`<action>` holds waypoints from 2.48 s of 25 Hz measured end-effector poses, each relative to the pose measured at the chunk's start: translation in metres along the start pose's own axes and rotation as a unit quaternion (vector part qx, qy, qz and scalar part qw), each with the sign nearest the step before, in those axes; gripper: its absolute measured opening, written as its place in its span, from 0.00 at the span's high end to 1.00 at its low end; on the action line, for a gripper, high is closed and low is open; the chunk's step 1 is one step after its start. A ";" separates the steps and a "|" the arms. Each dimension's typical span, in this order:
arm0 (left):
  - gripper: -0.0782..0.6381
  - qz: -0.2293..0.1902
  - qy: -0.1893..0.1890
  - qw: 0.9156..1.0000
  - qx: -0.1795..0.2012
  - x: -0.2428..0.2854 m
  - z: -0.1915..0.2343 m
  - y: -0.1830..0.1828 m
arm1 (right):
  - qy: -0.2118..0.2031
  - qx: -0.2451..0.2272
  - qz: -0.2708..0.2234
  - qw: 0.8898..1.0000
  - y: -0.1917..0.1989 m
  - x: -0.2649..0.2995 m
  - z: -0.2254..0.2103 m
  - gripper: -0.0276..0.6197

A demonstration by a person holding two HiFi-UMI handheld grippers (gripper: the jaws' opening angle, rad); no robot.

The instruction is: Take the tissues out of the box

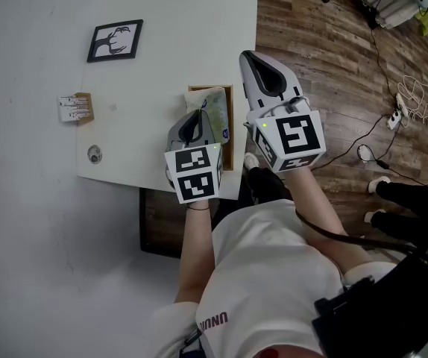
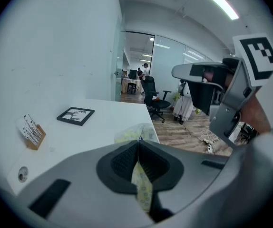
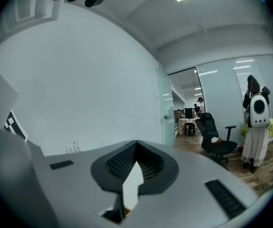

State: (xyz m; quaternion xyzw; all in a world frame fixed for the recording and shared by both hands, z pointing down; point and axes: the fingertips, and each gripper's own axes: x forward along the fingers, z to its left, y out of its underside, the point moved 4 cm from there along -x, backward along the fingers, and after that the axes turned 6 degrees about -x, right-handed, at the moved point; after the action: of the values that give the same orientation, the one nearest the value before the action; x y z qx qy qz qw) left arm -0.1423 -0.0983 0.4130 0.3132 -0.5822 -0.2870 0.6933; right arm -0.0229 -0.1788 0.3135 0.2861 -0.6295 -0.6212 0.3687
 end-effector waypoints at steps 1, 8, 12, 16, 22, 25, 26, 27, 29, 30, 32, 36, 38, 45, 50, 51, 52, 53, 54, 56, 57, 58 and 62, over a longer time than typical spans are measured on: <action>0.87 -0.004 0.000 1.000 0.001 -0.001 0.000 -0.001 | 0.000 -0.001 0.000 1.000 0.000 0.000 0.000 0.93; 0.87 -0.024 0.003 1.000 0.004 -0.006 0.001 -0.008 | -0.002 -0.004 0.001 1.000 -0.001 0.000 0.002 0.94; 0.87 -0.039 0.008 0.999 0.009 -0.009 0.000 -0.013 | -0.003 -0.005 0.000 1.000 -0.002 0.000 0.003 0.93; 0.87 -0.054 0.012 0.998 0.012 -0.011 -0.001 -0.017 | -0.003 -0.004 0.001 1.000 -0.001 0.001 0.004 0.93; 0.87 -0.074 0.011 0.997 0.014 -0.015 0.001 -0.025 | -0.006 -0.009 -0.002 1.000 -0.003 0.001 0.005 0.94; 0.87 -0.083 0.007 0.996 0.013 -0.018 0.003 -0.029 | -0.007 -0.010 -0.002 1.000 -0.004 0.002 0.005 0.93; 0.87 -0.086 0.006 0.996 0.012 -0.019 0.004 -0.030 | -0.007 -0.010 -0.001 1.000 -0.004 0.002 0.006 0.93; 0.87 -0.090 0.006 0.996 0.011 -0.020 0.004 -0.031 | -0.007 -0.010 -0.001 1.000 -0.004 0.002 0.006 0.93; 0.87 -0.096 0.005 0.995 0.011 -0.022 0.005 -0.033 | -0.007 -0.011 -0.001 1.000 -0.004 0.002 0.006 0.94; 0.87 -0.100 0.005 0.995 0.011 -0.023 0.005 -0.034 | -0.007 -0.011 -0.001 1.000 -0.004 0.002 0.006 0.94; 0.87 -0.106 0.005 0.994 0.011 -0.024 0.006 -0.036 | -0.007 -0.011 -0.002 1.000 -0.004 0.002 0.006 0.93; 0.87 -0.117 0.003 0.993 0.008 -0.026 0.009 -0.039 | -0.008 -0.013 -0.001 1.000 -0.003 0.002 0.006 0.94; 0.87 -0.125 0.001 0.992 0.008 -0.027 0.010 -0.041 | -0.007 -0.014 0.000 1.000 -0.003 0.002 0.006 0.94; 0.87 -0.153 0.002 0.988 0.009 -0.035 0.010 -0.051 | -0.006 -0.017 0.000 1.000 -0.004 0.001 0.005 0.94; 0.87 -0.172 0.000 0.985 0.012 -0.041 0.009 -0.056 | -0.003 -0.020 -0.001 1.000 -0.004 0.000 0.004 0.94; 0.87 -0.175 -0.001 0.984 0.013 -0.042 0.008 -0.057 | -0.002 -0.021 -0.001 1.000 -0.004 0.000 0.004 0.94; 0.87 -0.178 -0.001 0.984 0.014 -0.042 0.008 -0.058 | -0.002 -0.021 -0.001 1.000 -0.004 0.000 0.004 0.94; 0.87 -0.181 -0.001 0.983 0.015 -0.043 0.008 -0.058 | -0.001 -0.022 -0.001 1.000 -0.005 0.000 0.004 0.94; 0.87 -0.184 0.000 0.983 0.015 -0.044 0.007 -0.059 | -0.001 -0.023 -0.001 1.000 -0.005 0.000 0.004 0.94; 0.87 -0.189 0.000 0.982 0.017 -0.045 0.007 -0.061 | 0.000 -0.024 -0.001 1.000 -0.005 0.000 0.003 0.94; 0.87 -0.190 0.001 0.982 0.017 -0.046 0.006 -0.061 | 0.000 -0.024 -0.001 1.000 -0.005 0.000 0.003 0.94; 0.87 -0.191 0.001 0.981 0.018 -0.046 0.006 -0.062 | 0.000 -0.024 -0.001 1.000 -0.005 0.000 0.003 0.94; 0.87 -0.192 0.002 0.981 0.018 -0.045 0.006 -0.062 | 0.001 -0.029 0.002 1.000 -0.004 0.001 0.003 0.94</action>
State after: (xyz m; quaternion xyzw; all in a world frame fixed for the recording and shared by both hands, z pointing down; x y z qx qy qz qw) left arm -0.1577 -0.1041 0.3376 0.4324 -0.5149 -0.4034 0.6207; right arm -0.0260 -0.1779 0.3095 0.2750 -0.6114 -0.6381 0.3787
